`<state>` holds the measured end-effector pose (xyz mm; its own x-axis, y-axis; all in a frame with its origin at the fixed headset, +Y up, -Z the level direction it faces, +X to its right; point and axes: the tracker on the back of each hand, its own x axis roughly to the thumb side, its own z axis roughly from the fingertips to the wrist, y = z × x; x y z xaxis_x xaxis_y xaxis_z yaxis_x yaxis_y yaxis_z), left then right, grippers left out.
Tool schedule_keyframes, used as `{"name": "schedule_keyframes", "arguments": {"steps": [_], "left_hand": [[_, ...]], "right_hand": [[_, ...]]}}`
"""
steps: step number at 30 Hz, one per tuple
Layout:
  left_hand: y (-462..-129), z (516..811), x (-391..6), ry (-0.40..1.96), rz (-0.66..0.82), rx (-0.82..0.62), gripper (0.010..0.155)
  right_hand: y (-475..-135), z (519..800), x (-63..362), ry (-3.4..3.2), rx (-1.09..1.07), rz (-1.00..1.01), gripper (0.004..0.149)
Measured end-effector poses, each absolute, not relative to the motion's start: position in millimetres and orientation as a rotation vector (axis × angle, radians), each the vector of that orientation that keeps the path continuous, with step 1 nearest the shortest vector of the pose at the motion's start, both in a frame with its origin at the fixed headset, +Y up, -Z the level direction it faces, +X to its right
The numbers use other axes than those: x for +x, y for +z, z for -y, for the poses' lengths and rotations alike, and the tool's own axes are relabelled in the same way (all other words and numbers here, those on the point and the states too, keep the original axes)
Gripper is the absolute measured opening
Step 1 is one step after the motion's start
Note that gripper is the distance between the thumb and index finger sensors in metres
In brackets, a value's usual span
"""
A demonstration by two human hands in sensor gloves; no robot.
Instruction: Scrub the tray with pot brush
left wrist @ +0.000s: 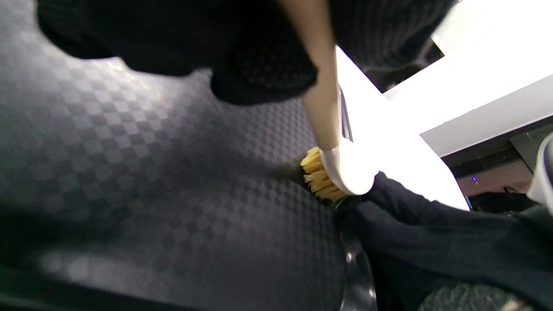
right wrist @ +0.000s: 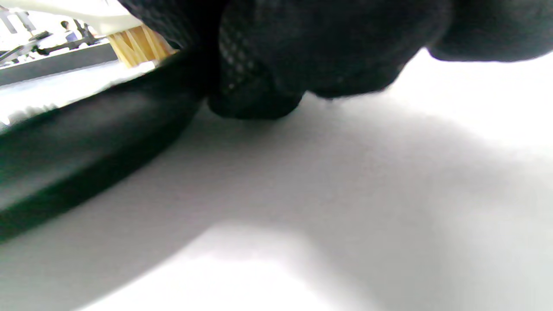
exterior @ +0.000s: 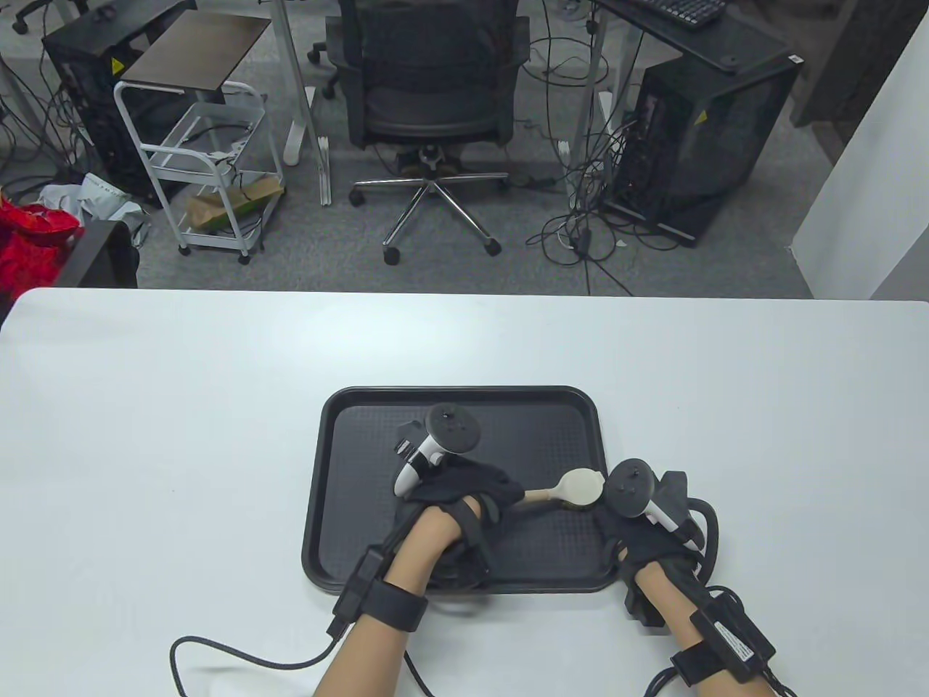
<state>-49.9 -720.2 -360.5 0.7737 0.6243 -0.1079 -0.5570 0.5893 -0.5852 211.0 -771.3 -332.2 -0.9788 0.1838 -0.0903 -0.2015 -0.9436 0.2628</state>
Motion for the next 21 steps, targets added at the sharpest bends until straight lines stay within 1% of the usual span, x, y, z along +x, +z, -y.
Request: {"name": "schedule_keyframes", "arguments": {"steps": [3,8,11,15,21], "left_hand": [[-360,715,-53,0.631,0.095,-0.613,0.057],[-362,711,-65,0.593,0.080,-0.662,0.056],[-364,709,-77,0.549,0.066,-0.701,0.056],[-365,704,-94,0.499,0.044,-0.717,0.056],[-366,702,-122,0.472,-0.005,-0.762,0.056]], "right_hand": [[-332,771,211,2.916,-0.095,-0.405,0.061],[-332,771,211,2.916,-0.096,-0.406,0.061],[-332,771,211,2.916,-0.096,-0.407,0.061],[-332,771,211,2.915,-0.096,-0.408,0.060],[-332,771,211,2.915,-0.096,-0.407,0.061]]}}
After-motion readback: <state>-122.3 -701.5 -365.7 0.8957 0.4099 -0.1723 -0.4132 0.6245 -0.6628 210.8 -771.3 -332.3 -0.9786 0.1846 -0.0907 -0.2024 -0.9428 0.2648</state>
